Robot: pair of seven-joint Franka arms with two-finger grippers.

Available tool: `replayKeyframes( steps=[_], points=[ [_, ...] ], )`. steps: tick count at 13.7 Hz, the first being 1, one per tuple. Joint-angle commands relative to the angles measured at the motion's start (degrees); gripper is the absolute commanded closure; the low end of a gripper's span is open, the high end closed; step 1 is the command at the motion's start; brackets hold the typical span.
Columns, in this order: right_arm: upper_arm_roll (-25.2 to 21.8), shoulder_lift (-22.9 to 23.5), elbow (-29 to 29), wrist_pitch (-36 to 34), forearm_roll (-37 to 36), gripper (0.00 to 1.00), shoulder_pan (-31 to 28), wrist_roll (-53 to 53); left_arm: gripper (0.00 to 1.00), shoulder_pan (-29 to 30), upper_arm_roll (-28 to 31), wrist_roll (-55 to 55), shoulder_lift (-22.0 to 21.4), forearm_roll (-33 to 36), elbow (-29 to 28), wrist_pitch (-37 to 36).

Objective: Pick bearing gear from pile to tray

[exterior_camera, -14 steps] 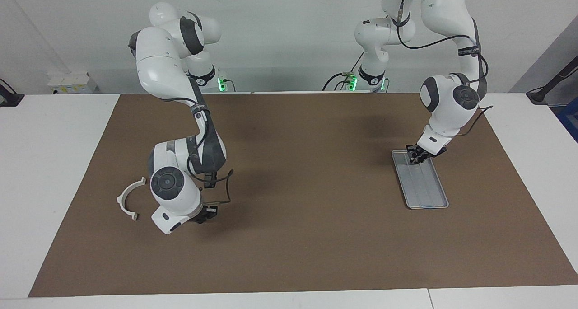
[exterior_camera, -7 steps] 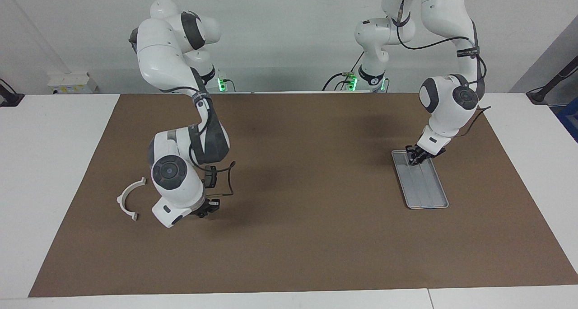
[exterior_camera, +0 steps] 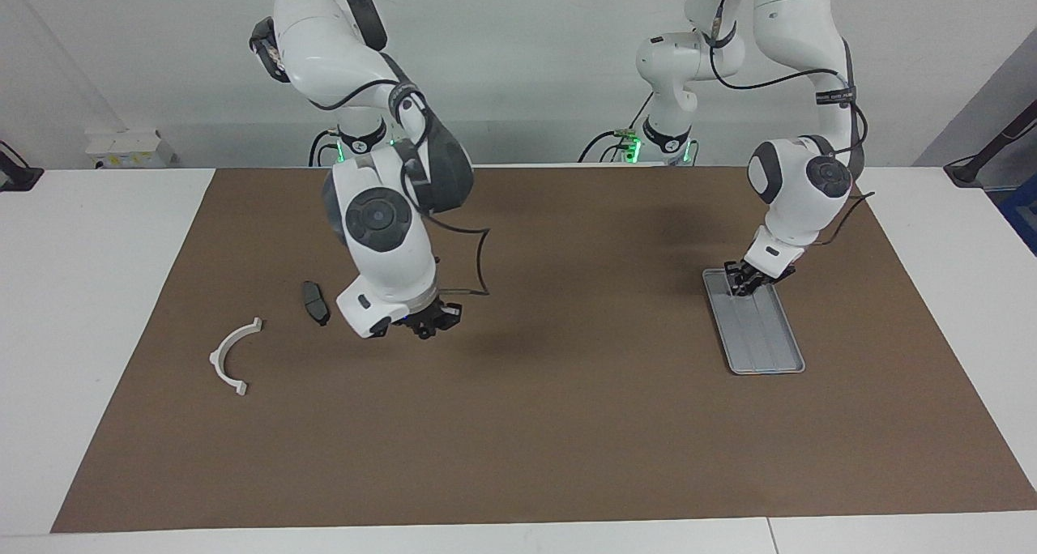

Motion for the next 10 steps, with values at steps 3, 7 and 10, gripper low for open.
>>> replayKeyframes(
  steps=[3,7,10],
  points=[
    [0.26,0.4,2.47,1.87,1.44,0.99,7.43,19.14,0.0,0.13,-0.16,0.79,-0.72,-0.67,0.01,0.58],
    [0.7,2.06,2.47,6.62,2.67,0.99,12.87,33.03,0.0,-0.22,-0.16,0.62,-0.73,-1.8,5.89,-5.3],
    [0.53,4.35,2.47,10.57,2.59,1.0,16.39,40.42,0.0,-0.22,-0.16,0.62,-0.9,-1.9,6.78,-5.4]
  ],
)
